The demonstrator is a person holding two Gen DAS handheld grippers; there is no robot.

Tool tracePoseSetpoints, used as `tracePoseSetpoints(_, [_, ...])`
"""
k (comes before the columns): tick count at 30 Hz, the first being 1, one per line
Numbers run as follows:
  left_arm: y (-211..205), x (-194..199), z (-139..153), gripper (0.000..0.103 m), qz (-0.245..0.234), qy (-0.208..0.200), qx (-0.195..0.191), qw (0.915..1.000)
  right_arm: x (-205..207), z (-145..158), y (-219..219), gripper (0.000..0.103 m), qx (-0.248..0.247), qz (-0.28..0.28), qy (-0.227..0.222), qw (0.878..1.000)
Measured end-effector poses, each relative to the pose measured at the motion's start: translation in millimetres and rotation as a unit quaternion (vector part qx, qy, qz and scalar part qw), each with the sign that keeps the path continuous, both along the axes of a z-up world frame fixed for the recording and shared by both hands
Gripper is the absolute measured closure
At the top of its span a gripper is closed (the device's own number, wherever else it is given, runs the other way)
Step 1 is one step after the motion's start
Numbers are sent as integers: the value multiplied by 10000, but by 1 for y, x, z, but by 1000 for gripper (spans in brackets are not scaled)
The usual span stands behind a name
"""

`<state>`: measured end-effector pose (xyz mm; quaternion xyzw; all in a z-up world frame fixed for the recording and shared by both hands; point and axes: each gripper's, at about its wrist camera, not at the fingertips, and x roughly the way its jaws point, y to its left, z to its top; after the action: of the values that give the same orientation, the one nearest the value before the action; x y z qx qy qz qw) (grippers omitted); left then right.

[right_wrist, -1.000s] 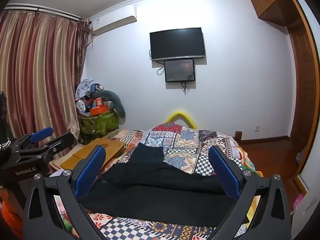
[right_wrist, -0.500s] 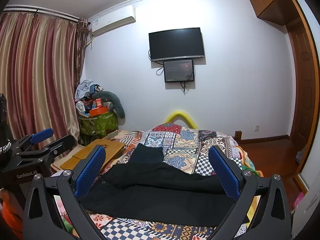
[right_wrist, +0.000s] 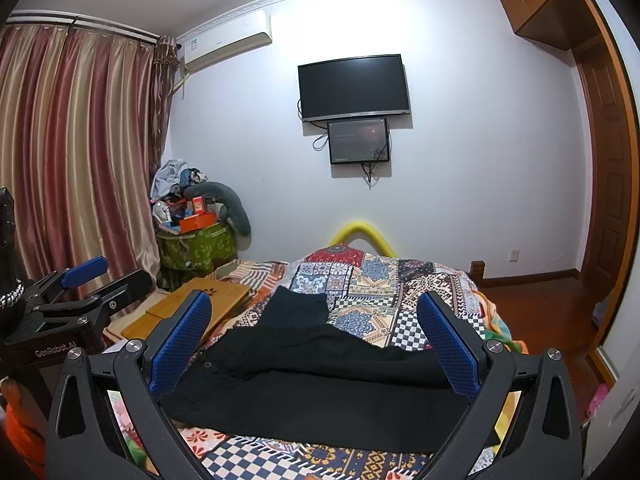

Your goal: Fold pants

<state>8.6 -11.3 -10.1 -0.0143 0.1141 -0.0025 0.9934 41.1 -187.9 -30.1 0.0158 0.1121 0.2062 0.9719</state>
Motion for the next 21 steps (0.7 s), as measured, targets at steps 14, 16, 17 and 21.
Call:
tracePoseSetpoints(14, [4, -2, 1, 0, -10, -9, -6, 10000, 0, 0, 1, 1, 3, -6, 6, 10000])
tracePoseSetpoints(16, [3, -2, 2, 0, -9, -8, -7, 10000, -1, 0, 1, 1, 7, -5, 8, 10000])
tracePoseSetpoints(17, [3, -2, 2, 0, -14, -4, -9, 10000, -1, 0, 0, 1, 8, -5, 8, 10000])
tracePoseSetpoints(21, [4, -2, 3, 0, -23, -8, 0, 10000, -1, 0, 2, 1, 15, -11, 13, 10000])
